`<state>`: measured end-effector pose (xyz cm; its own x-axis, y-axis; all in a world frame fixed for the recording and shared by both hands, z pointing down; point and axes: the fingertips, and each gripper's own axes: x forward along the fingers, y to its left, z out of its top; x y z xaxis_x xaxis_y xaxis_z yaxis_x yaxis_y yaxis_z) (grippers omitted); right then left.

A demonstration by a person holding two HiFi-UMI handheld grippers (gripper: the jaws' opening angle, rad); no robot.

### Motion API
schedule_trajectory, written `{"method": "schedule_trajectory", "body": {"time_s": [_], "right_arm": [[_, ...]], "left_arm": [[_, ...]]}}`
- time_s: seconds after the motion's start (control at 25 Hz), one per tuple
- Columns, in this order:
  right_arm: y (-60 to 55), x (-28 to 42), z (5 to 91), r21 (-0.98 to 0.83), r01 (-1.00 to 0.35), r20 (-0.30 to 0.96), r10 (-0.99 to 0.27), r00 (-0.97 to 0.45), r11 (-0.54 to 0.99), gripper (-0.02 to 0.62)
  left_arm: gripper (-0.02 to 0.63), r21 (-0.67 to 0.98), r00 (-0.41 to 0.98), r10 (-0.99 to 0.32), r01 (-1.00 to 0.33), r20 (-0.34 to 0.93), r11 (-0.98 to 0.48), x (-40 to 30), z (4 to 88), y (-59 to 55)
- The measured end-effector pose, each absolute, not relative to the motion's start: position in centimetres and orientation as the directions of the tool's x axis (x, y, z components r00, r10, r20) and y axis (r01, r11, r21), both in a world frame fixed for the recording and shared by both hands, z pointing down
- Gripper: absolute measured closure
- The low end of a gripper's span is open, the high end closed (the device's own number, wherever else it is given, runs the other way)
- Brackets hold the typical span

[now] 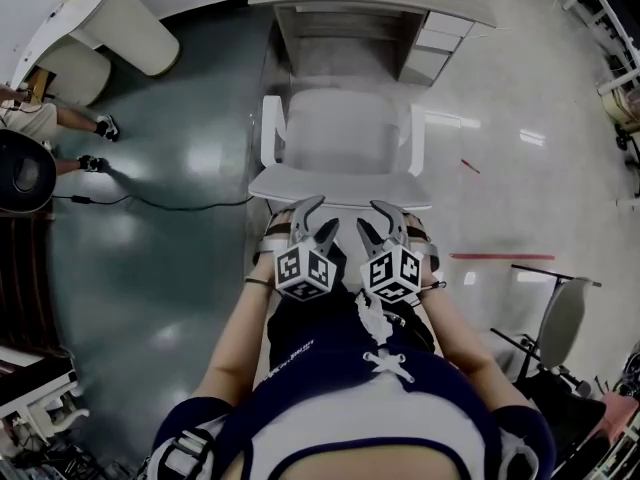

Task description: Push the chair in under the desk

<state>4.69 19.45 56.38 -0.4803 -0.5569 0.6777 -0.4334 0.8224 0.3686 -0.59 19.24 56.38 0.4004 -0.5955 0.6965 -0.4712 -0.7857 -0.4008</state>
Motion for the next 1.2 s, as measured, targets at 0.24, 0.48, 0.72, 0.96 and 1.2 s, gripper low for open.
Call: {"method": "schedule_trajectory", "body": {"time_s": [0.24, 0.48, 0.72, 0.96, 1.2], "right_arm": [[18.2, 4.0, 59.9, 0.427, -0.336, 0.736, -0.538, -0.409, 0.839, 0.453], [17.3, 3.3, 61.7, 0.391, -0.332, 0.762, -0.504, -0.406, 0.858, 0.453], [17.3, 3.3, 61.8, 0.43, -0.305, 0.723, -0.526, -0.448, 0.85, 0.453], [17.0, 3.2, 61.9, 0.439, -0.287, 0.716, -0.525, -0.46, 0.851, 0.456], [14.8, 2.9, 62.0, 0.419, -0.306, 0.731, -0.517, -0.445, 0.855, 0.457]], "left_arm": [[0.378, -0.419, 0.369, -0.53, -0.342, 0.763, -0.841, -2.4, 59.8, 18.0], [0.376, -0.352, 0.366, -0.451, -0.307, 0.814, -0.884, -3.2, 62.1, 17.6], [0.424, -0.343, 0.403, -0.46, -0.33, 0.791, -0.88, -3.5, 62.1, 16.7], [0.428, -0.354, 0.426, -0.469, -0.324, 0.774, -0.877, -3.5, 62.0, 16.4], [0.428, -0.322, 0.439, -0.443, -0.323, 0.782, -0.89, -3.9, 62.1, 14.2]]}}
